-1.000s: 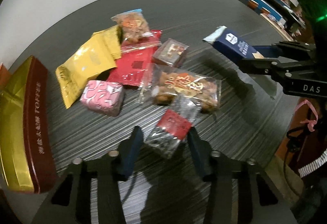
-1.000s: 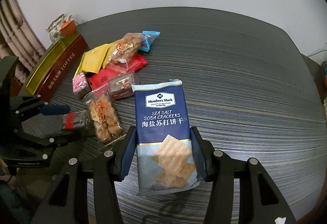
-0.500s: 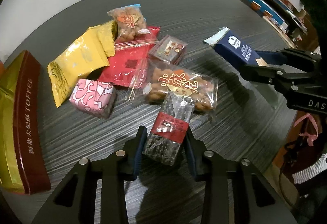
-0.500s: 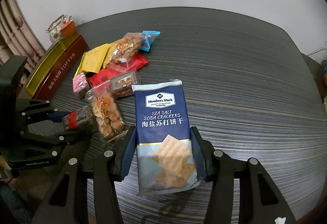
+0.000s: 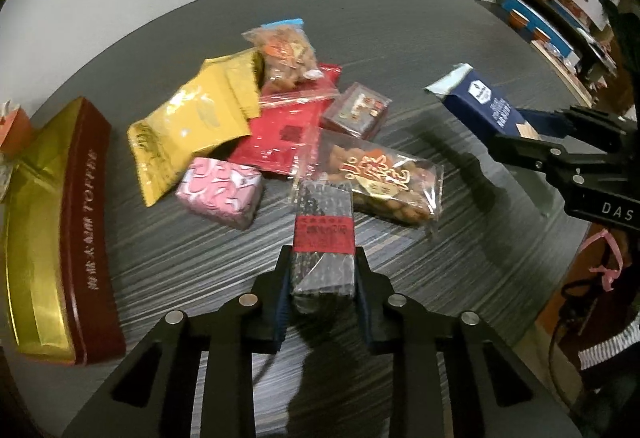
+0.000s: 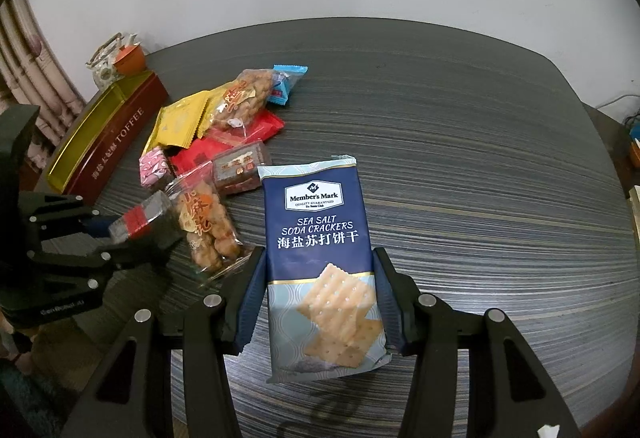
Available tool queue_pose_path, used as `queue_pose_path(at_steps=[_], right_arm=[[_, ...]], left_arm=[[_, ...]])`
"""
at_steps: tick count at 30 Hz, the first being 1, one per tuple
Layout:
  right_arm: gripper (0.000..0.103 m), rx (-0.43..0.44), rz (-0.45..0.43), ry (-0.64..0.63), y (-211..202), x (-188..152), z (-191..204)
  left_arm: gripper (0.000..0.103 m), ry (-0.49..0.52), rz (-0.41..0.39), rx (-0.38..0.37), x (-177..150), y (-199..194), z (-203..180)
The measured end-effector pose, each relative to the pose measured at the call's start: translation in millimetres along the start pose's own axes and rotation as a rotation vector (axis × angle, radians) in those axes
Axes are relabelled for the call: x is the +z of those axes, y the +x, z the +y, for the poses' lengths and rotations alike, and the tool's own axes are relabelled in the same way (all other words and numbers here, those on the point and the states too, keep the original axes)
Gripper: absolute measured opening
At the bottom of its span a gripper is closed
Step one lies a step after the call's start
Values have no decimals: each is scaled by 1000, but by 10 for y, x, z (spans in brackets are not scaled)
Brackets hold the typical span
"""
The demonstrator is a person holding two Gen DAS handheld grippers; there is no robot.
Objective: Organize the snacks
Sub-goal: 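Grasp the dark red-banded bar with the left gripper and lift it, then carry the dark bar into the gold tin and open the left gripper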
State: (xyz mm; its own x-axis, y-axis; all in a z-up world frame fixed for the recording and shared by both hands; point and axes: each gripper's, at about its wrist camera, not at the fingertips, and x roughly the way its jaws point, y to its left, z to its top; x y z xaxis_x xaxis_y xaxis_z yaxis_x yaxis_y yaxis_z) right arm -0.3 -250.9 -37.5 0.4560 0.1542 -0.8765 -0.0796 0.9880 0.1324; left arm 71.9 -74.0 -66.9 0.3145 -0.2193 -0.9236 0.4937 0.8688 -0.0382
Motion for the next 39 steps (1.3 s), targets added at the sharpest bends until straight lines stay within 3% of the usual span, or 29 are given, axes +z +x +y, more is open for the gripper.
queue_pose_path(at_steps=[17, 25, 32, 39], right_arm=[[48, -48, -35, 22, -101, 31, 25], [48, -70, -62, 41, -180, 59, 26], [48, -85, -71, 49, -202, 98, 93], [48, -97, -78, 48, -199, 185, 261]], left_arm=[[28, -112, -92, 53, 2, -468, 447], [28, -260, -144, 149, -18, -712, 1147], [28, -380, -148, 244, -259, -795, 1845], [28, -481, -131, 281, -520, -703, 2359]])
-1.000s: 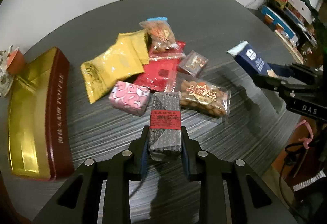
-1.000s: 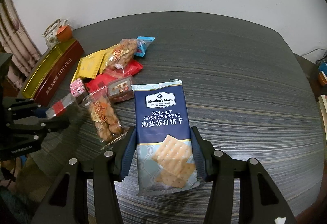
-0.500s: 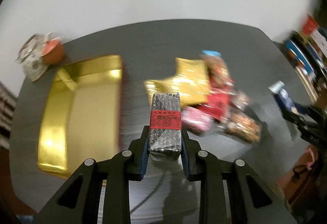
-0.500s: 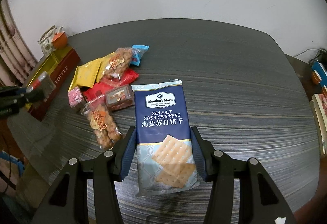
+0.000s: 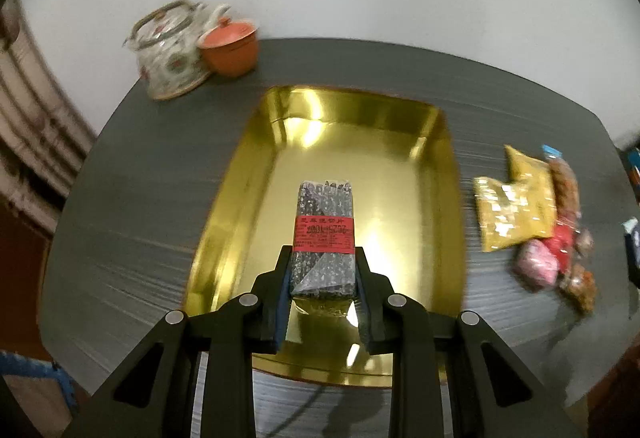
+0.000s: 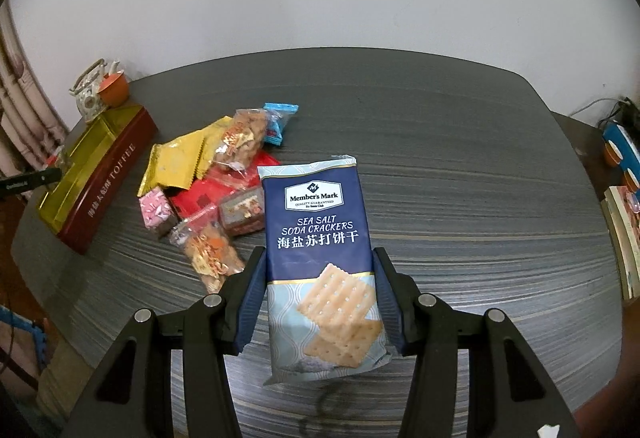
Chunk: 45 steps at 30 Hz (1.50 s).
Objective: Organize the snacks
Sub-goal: 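Carry the dark bar into the gold tin and open the left gripper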
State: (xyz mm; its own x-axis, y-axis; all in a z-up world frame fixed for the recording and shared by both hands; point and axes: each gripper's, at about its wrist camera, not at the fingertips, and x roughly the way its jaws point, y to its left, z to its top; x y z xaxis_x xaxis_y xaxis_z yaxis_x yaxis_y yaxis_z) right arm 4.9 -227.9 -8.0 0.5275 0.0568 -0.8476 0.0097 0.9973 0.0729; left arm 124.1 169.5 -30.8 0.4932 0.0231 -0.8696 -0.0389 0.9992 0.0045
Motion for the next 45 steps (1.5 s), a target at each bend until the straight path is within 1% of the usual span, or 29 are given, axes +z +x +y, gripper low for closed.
queue_pose_path(at_steps=[5, 9, 20, 31, 45], right_arm=[[48, 16, 5, -26, 45, 89, 262], [48, 43, 3, -63, 79, 184, 543], [48, 131, -4, -165, 190, 368, 1238], [48, 201, 9, -232, 291, 404, 1710], [48, 248, 13, -292, 346, 472, 2150]], left_arm=[[28, -25, 15, 7, -67, 134, 167], [28, -20, 18, 9, -66, 185, 204], [28, -18, 59, -27, -77, 347, 193], [28, -27, 100, -12, -110, 423, 199], [29, -38, 111, -10, -98, 448, 205]])
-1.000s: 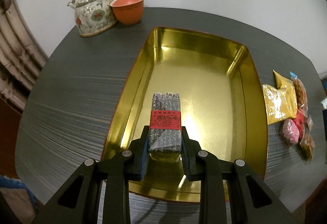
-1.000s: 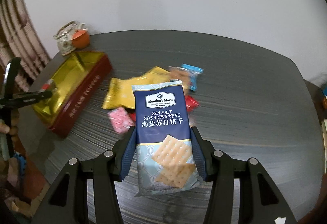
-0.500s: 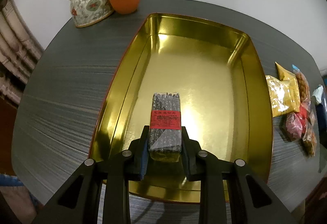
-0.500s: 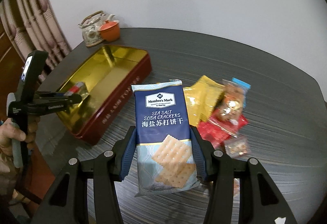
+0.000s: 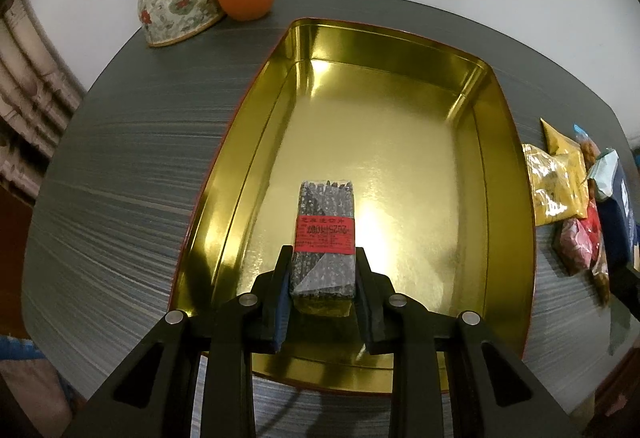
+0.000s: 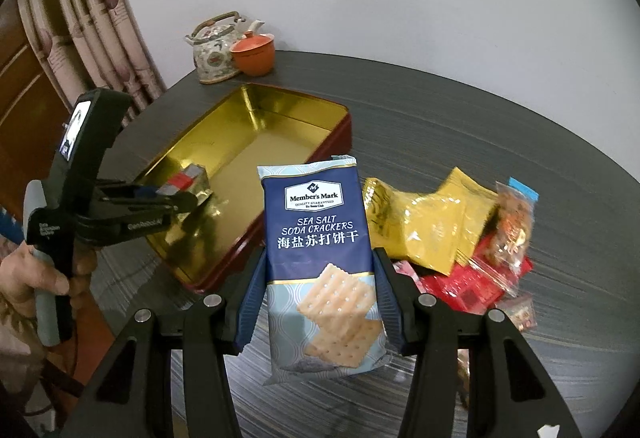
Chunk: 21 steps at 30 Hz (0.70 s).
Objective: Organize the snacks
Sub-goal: 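Carry the dark bar into the gold tin and open the left gripper, then lower the cracker pack into the tin and open the right gripper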
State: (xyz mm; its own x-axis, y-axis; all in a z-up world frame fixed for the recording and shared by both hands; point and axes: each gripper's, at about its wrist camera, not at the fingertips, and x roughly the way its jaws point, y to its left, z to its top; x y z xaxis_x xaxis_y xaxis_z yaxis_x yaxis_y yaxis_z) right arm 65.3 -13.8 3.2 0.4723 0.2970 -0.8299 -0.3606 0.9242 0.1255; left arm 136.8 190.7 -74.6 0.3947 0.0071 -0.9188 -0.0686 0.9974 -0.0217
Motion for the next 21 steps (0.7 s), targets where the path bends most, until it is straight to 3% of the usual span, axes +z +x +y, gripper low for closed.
queue_pose_path(at_steps=[10, 16, 18, 21], right_arm=[[48, 23, -2, -26, 74, 103, 154], [48, 42, -5, -48, 127, 206, 295], [48, 54, -6, -54, 155, 250, 353], [48, 65, -7, -65, 200, 306, 448]], left_arm=[[33, -12, -24, 2, 27, -92, 10], [47, -26, -80, 14, 32, -298, 49], [57, -37, -111, 17, 48, -394, 98], [61, -50, -143, 38, 78, -491, 187]])
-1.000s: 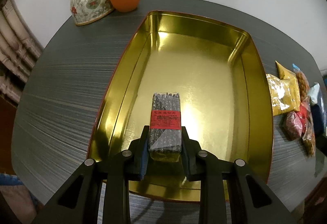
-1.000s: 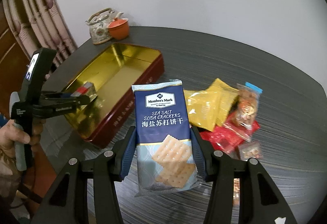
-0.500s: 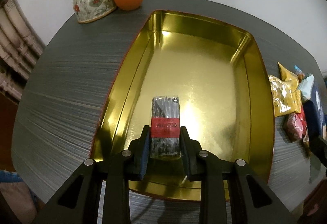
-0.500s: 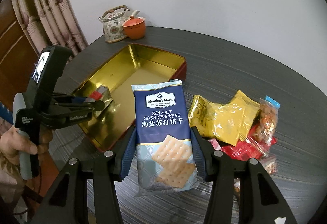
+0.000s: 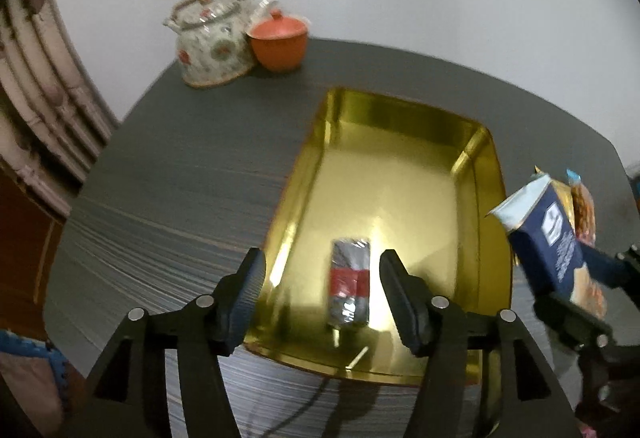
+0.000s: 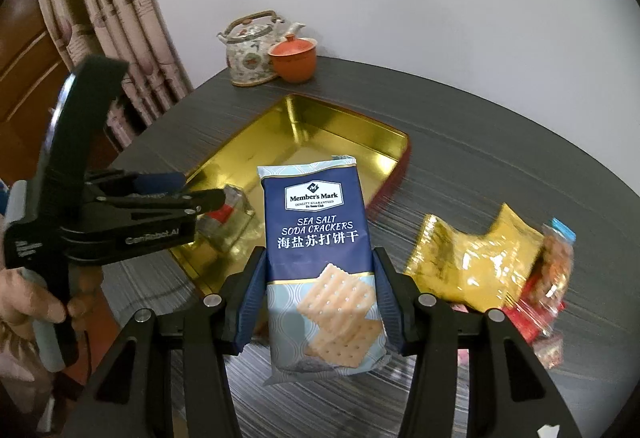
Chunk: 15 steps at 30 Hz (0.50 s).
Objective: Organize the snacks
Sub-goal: 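Lower the cracker pack into the tin and open the right gripper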
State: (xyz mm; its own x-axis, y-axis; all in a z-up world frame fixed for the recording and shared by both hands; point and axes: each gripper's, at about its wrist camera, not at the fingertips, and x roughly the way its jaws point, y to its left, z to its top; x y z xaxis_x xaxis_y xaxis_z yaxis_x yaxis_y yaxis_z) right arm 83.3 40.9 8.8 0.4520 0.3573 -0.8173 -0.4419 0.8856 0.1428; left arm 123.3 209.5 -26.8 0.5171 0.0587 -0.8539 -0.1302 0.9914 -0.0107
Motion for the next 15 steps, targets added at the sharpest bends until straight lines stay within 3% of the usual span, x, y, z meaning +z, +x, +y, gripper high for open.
queue_pose_path(at_steps=[15], right_arm=[[48, 25, 16, -21, 374, 241, 362]], left_arm=[[66, -201, -12, 81, 129, -60, 774]])
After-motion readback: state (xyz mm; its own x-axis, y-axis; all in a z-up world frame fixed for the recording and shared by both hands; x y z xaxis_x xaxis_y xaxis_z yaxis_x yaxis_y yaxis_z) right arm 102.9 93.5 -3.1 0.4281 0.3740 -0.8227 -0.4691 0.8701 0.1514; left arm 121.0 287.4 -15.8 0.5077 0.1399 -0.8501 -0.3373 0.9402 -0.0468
